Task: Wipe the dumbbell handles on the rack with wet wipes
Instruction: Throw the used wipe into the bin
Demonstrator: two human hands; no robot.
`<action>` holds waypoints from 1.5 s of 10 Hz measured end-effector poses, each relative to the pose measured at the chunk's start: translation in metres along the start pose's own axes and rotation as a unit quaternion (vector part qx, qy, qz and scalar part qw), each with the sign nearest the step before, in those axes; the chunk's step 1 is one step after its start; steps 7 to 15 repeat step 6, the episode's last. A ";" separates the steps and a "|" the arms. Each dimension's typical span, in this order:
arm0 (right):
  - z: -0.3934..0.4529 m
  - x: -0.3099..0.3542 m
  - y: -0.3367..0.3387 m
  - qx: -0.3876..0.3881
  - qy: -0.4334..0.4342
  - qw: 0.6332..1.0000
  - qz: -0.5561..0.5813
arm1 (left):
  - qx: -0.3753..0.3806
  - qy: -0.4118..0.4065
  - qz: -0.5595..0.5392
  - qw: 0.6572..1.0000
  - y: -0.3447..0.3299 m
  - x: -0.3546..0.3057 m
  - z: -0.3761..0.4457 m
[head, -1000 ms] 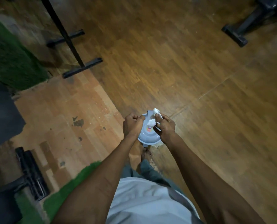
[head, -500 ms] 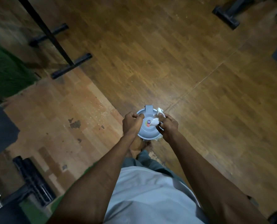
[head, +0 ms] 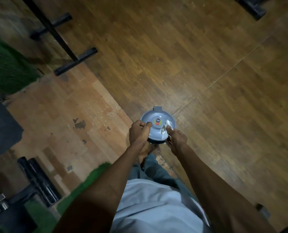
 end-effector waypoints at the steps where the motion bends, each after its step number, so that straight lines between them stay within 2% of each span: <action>1: 0.010 -0.008 0.001 -0.020 -0.007 1.000 0.010 | 0.008 0.014 0.009 1.000 -0.004 -0.001 0.004; 2: 0.028 -0.016 0.007 -0.025 -0.025 0.999 0.007 | 0.016 0.032 0.022 0.999 -0.008 -0.002 0.009; 3: 0.049 -0.029 0.016 0.018 -0.046 0.999 -0.010 | 0.030 0.036 0.026 0.999 -0.015 -0.003 0.010; 4: 0.072 -0.043 0.022 -0.011 -0.063 0.998 0.019 | 0.036 0.041 0.027 0.998 -0.019 -0.001 0.009; 5: 0.090 -0.044 0.011 -0.025 0.008 0.975 -0.223 | 0.036 0.059 0.032 0.997 -0.023 0.004 0.011; 6: 0.106 -0.046 -0.009 -0.042 -0.062 0.997 -0.008 | 0.044 0.064 0.036 0.996 -0.024 0.011 0.011; 15: 0.106 -0.046 -0.009 -0.042 -0.062 0.997 -0.008 | 0.044 0.064 0.036 0.996 -0.024 0.011 0.011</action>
Point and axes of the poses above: each hand's wrist, its own z-axis towards the middle knuckle, its own y-axis out of the back of the hand, x = y × z, the point moved 1 cm from there along z, towards the middle knuckle, and after that the axes turned 8 degrees about z, right-handed, at the moved point
